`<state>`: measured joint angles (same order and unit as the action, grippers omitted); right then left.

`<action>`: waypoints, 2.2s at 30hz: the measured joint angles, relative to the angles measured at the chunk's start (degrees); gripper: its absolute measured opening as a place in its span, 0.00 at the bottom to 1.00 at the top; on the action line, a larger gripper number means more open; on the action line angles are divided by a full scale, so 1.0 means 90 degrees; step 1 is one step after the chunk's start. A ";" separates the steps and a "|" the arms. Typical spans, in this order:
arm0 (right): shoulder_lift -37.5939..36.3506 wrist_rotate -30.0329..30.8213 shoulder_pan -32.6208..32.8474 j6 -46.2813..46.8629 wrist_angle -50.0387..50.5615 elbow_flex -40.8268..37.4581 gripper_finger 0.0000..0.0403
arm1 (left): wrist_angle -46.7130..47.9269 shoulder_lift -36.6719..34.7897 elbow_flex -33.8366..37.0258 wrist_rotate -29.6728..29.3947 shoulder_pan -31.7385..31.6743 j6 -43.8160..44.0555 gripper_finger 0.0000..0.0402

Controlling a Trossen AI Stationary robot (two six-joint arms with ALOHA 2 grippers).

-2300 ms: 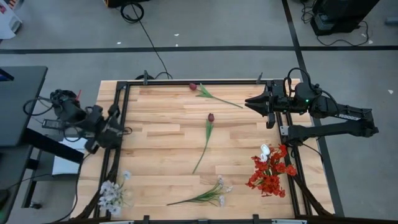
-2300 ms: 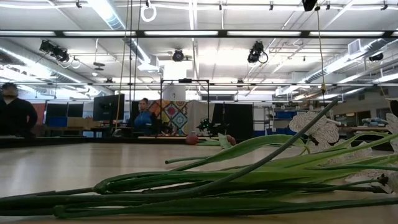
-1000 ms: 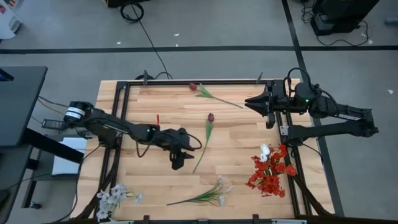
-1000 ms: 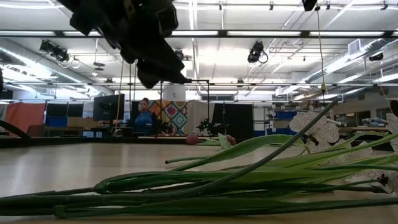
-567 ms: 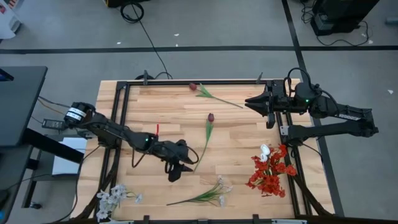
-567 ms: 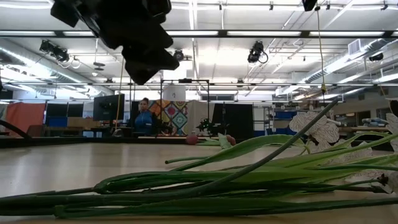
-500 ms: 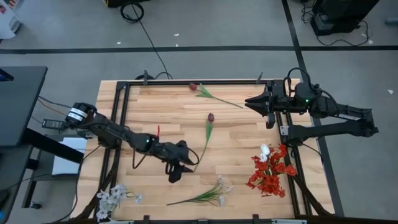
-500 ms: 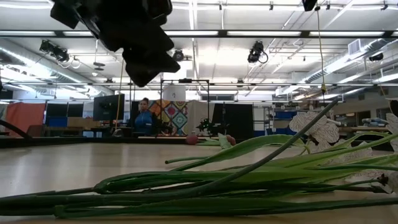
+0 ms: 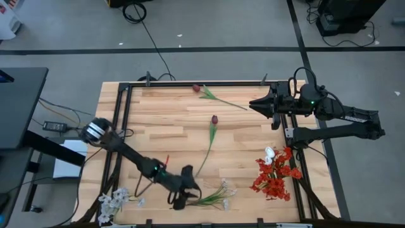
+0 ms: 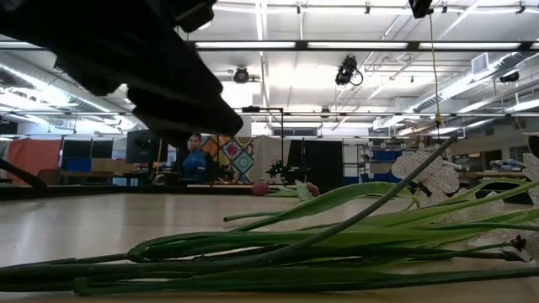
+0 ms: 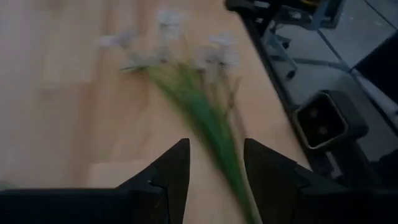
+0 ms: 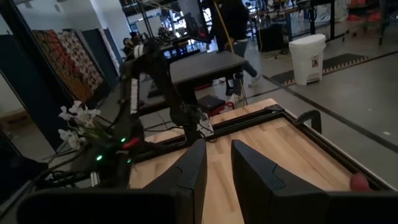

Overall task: Sort flowers into vase by color
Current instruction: Put the white flowers into the transparent vase

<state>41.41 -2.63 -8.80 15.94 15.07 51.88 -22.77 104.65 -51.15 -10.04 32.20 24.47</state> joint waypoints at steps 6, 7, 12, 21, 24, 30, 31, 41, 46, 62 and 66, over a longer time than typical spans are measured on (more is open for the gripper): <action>0.0000 0.0000 0.0001 0.0000 -0.0001 0.0000 0.21 | 0.0487 0.0873 -0.1039 -0.0124 0.0343 -0.0087 0.39; -0.0002 0.0000 0.0000 0.0000 0.0000 0.0000 0.21 | 0.0735 0.0977 -0.1189 -0.0228 0.0382 -0.0139 0.39; -0.0002 0.0000 0.0001 0.0000 -0.0010 0.0000 0.21 | 0.2379 0.1258 -0.1842 -0.0755 0.0432 0.0026 0.39; 0.0000 0.0000 -0.0001 0.0000 -0.0032 0.0000 0.21 | 0.2600 0.1274 -0.1927 -0.0296 0.0381 0.0263 0.36; -0.0002 0.0000 0.0001 0.0000 -0.0039 0.0000 0.21 | 0.2603 0.1287 -0.1925 -0.0282 0.0414 0.0260 0.31; 0.0000 0.0000 -0.0001 0.0000 -0.0050 0.0000 0.21 | 0.2723 0.1354 -0.1897 -0.0280 0.0365 0.0157 0.17; -0.0001 0.0000 0.0001 0.0000 -0.0049 0.0000 0.21 | 0.2755 0.1355 -0.1898 -0.0288 0.0375 0.0103 0.14; -0.0001 0.0000 0.0001 0.0000 -0.0051 0.0000 0.21 | 0.2833 0.1310 -0.1888 -0.0292 0.0377 -0.0006 0.02; -0.0001 0.0000 0.0000 0.0000 -0.0050 0.0000 0.21 | 0.2926 0.1215 -0.1866 -0.0320 0.0379 0.0008 0.02; -0.0002 0.0002 -0.0001 0.0000 -0.0049 0.0000 0.21 | 0.2952 0.0676 -0.1864 -0.0531 0.0584 -0.0342 0.01; 0.0000 0.0000 -0.0001 0.0000 -0.0049 0.0000 0.21 | 0.2479 0.0607 -0.1869 -0.0811 0.0656 -0.0571 0.00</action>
<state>41.41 -2.63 -8.81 15.94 14.63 51.88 -0.45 110.12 -67.96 -17.34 38.10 19.33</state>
